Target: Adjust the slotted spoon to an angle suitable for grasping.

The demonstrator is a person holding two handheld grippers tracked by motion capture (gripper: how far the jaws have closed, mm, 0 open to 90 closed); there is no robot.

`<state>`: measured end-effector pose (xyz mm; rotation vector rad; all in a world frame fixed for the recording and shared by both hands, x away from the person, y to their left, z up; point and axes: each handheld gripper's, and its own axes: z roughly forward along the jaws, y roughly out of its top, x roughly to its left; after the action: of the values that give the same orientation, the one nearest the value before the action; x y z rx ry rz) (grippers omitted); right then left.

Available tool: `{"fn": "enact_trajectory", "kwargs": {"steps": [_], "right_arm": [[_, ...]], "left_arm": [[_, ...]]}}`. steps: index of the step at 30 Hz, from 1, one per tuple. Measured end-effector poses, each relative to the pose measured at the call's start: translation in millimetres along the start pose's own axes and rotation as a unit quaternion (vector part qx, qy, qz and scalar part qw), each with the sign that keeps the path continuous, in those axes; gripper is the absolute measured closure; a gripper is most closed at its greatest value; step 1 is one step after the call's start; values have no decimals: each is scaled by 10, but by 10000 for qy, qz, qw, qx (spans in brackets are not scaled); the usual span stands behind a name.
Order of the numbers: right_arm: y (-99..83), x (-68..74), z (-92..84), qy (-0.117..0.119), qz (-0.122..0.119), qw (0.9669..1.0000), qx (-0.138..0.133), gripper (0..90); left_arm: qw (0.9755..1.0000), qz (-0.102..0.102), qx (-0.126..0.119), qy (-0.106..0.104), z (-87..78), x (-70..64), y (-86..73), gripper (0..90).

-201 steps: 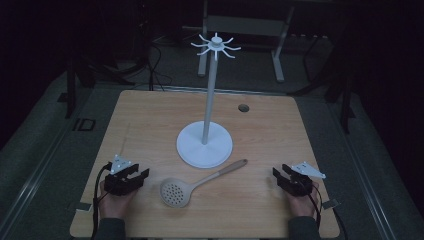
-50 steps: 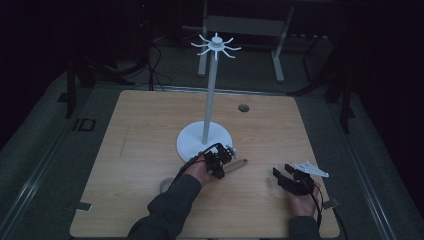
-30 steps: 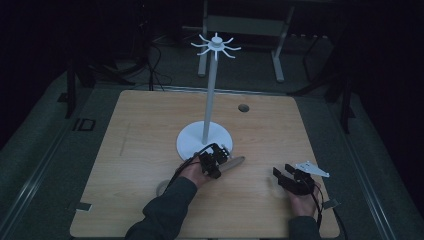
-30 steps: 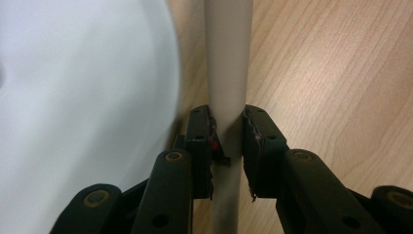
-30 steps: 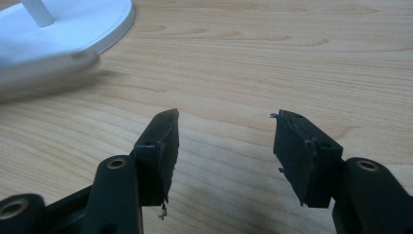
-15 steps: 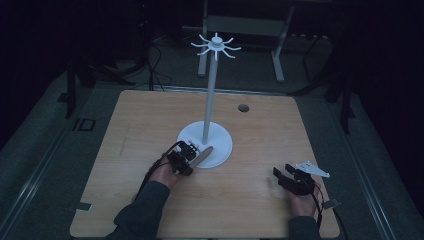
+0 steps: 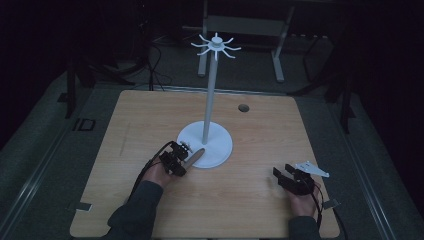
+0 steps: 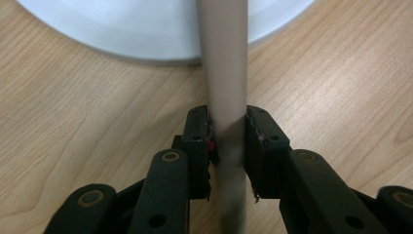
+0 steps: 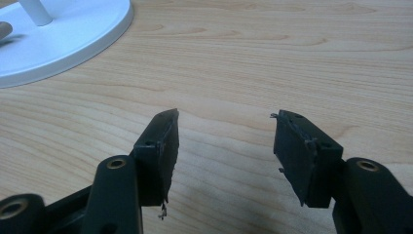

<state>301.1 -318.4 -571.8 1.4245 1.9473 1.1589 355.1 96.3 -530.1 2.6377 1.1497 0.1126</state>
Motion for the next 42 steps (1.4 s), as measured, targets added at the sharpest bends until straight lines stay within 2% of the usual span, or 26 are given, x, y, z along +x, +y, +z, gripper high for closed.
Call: {"fn": "enact_trajectory", "kwargs": {"steps": [5,10,19,21,22,23,24,25,27,29,31,32,35,42], "right_arm": [[0,-1,0,9,2,10000,1,419],[0,-3,0,9,8,10000,-1,419],[0,-4,0,23,15,10000,1,418],[0,-5,0,26,16,10000,1,418],[0,-5,0,26,16,10000,1,418],[0,-4,0,25,17,10000,3,418],[0,-4,0,25,17,10000,3,418],[1,-4,1,22,10,10000,5,418],[1,-3,1,19,7,10000,8,418],[1,-2,1,17,5,10000,10,418],[1,0,1,12,4,10000,12,418],[1,0,1,12,4,10000,12,418],[2,-1,2,14,2,10000,17,418],[2,0,3,15,1,10000,15,417]], "left_arm": [[10000,-49,34,-67,55,19,43,711],[9999,-100,-41,-62,66,48,75,722],[9996,-48,-227,133,28,-31,46,729],[9990,-92,-380,201,-42,-46,30,729],[9990,-92,-380,201,-42,-46,30,728],[9983,-125,-513,247,-101,-53,16,729],[9983,-125,-513,247,-101,-53,16,728],[9973,-141,-664,277,-163,-55,2,728],[9962,-155,-797,302,-204,-55,-9,729],[9962,-155,-797,302,-204,-55,-9,729],[9931,-205,-1092,380,-296,-54,-29,729],[9931,-205,-1092,380,-296,-54,-29,729],[9907,-236,-1266,450,-362,-63,-34,728],[9837,-317,-1662,603,-534,-75,-27,729]]}}
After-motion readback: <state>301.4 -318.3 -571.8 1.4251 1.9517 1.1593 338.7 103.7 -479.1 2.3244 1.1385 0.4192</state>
